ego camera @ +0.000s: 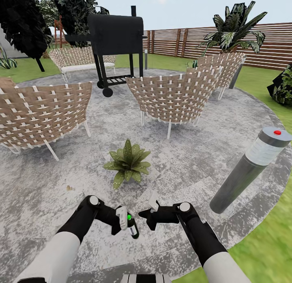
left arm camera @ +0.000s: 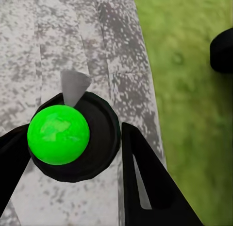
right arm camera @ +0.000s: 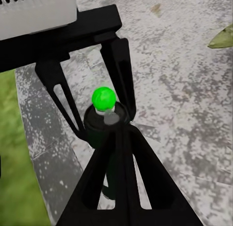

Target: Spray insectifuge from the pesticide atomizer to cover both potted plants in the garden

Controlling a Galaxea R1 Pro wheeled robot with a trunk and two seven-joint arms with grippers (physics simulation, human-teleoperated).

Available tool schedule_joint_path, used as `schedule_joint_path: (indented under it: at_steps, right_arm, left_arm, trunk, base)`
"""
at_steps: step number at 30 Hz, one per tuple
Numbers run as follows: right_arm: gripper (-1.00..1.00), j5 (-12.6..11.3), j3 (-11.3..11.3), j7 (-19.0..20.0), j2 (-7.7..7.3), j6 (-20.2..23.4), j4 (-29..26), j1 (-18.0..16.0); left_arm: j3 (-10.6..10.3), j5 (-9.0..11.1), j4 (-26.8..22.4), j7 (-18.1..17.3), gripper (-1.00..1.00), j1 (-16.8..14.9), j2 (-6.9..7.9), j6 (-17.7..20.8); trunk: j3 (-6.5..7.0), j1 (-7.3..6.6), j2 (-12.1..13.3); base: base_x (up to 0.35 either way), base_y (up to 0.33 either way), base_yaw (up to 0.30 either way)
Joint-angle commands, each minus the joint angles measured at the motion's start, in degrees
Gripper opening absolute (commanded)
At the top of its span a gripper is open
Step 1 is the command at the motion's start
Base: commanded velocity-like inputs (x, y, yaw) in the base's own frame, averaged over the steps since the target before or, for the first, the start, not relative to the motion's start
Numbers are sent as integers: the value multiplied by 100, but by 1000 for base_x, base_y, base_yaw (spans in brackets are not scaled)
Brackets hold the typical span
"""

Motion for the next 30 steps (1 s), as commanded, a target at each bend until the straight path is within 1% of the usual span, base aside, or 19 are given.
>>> schedule_joint_path:
  at_steps: [1, 15, 30]
  right_arm:
    - [-100, 13, -3, 25, 2, 55, -11, -1]
    - [-100, 15, -12, 25, -7, 60, 16, -1]
    - [-100, 13, -21, 25, -7, 59, 16, -1]
  left_arm:
    - [24, -34, -5, -32, -100, -3, -13, -30]
    - [3, -22, -14, -40, -100, -3, -228, -30]
    - [3, -4, -20, -49, -100, -3, -250, -5]
  trunk:
    - [-5, -1, -2]
    - [-5, -1, -2]
    - [-5, -1, -2]
  base:
    - [0, 0, 0]
    - [0, 0, 0]
    - [0, 0, 0]
